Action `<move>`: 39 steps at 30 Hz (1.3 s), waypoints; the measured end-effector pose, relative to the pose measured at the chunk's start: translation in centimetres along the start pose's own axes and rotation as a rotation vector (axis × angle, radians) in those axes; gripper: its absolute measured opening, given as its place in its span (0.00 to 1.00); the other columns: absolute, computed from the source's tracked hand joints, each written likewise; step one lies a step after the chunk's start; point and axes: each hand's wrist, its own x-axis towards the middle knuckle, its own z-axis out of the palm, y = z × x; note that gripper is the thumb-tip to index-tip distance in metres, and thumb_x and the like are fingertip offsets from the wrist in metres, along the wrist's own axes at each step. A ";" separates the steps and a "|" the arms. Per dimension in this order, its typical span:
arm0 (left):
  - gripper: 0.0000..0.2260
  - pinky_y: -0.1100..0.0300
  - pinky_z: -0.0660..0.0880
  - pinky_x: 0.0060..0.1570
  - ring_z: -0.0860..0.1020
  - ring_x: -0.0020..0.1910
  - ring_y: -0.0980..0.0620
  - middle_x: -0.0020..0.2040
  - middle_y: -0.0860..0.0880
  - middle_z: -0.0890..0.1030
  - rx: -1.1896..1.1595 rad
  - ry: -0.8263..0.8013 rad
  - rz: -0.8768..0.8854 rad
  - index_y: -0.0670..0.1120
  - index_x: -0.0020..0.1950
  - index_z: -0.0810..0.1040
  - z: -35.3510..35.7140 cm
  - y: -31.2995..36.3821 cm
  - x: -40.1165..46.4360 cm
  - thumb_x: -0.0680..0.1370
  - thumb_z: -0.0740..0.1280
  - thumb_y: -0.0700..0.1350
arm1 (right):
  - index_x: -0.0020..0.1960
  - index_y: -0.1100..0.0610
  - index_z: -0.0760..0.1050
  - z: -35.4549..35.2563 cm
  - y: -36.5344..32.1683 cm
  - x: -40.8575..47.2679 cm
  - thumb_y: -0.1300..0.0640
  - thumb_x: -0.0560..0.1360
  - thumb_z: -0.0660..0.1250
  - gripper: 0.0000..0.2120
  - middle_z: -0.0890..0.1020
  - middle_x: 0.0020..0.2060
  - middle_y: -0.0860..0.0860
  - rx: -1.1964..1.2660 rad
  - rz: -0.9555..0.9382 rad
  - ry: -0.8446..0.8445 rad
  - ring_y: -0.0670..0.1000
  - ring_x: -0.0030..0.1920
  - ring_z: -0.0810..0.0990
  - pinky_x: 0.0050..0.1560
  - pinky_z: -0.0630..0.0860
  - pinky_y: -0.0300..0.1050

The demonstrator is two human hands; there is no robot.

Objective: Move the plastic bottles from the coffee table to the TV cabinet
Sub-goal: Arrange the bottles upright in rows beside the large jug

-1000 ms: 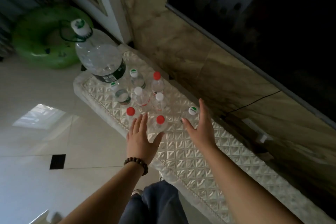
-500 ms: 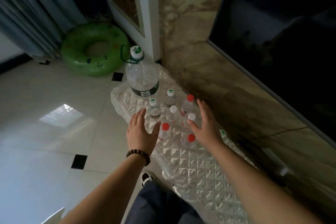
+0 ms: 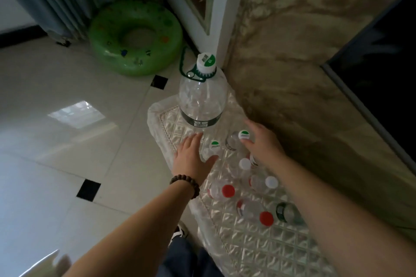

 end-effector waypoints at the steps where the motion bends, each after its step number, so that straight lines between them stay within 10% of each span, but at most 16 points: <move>1: 0.35 0.46 0.59 0.72 0.59 0.75 0.50 0.75 0.53 0.63 -0.002 -0.016 -0.015 0.54 0.75 0.60 0.9 -0.1 0.6 0.72 0.69 0.61 | 0.74 0.48 0.63 0.5 0.4 1.0 0.52 0.78 0.65 0.26 0.69 0.72 0.50 -0.035 -0.001 -0.022 0.55 0.70 0.69 0.67 0.70 0.53; 18: 0.26 0.51 0.76 0.56 0.76 0.57 0.52 0.60 0.53 0.78 -0.265 0.140 -0.097 0.54 0.66 0.71 5.8 -2.0 3.5 0.70 0.74 0.54 | 0.57 0.55 0.72 2.0 3.0 5.4 0.51 0.75 0.69 0.14 0.81 0.49 0.57 0.005 -0.072 0.093 0.57 0.50 0.81 0.45 0.78 0.48; 39: 0.20 0.60 0.71 0.48 0.78 0.54 0.51 0.56 0.53 0.80 -0.319 0.226 -0.111 0.51 0.61 0.71 6.4 0.4 7.5 0.72 0.73 0.51 | 0.59 0.57 0.74 2.7 0.7 10.6 0.56 0.71 0.74 0.19 0.81 0.52 0.59 -0.003 -0.180 0.034 0.58 0.53 0.79 0.49 0.74 0.45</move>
